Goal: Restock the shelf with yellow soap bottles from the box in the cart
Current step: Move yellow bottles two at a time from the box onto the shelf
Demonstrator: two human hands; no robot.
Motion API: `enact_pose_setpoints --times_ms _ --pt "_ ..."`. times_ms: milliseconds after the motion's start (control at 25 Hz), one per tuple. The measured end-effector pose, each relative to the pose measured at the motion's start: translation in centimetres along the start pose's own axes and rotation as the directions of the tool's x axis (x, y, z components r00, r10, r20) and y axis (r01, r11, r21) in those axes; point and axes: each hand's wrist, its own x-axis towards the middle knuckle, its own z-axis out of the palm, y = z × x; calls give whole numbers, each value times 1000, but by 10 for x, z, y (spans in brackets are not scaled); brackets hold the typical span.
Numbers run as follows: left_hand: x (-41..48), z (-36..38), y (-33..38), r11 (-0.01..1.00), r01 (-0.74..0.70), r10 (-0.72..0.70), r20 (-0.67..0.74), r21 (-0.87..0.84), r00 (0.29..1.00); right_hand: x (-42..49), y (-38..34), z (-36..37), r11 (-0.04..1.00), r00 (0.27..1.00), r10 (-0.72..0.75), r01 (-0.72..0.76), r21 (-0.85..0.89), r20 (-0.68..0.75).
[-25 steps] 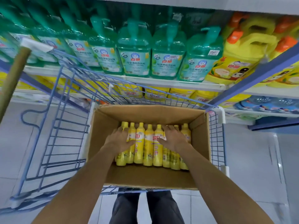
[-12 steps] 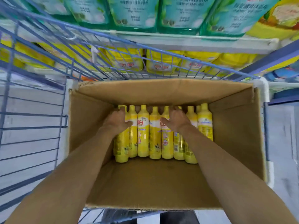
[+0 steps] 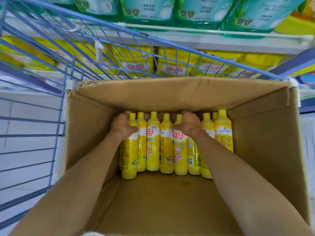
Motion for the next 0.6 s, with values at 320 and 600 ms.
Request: enact_pose_setpoints --times_ms 320,600 --pt "-37 -7 14 965 -63 73 32 -255 997 -39 1 -15 983 996 -70 58 176 61" --pt "-109 -93 52 928 -316 323 1 -199 946 -123 -37 -103 970 976 -219 218 104 -2"
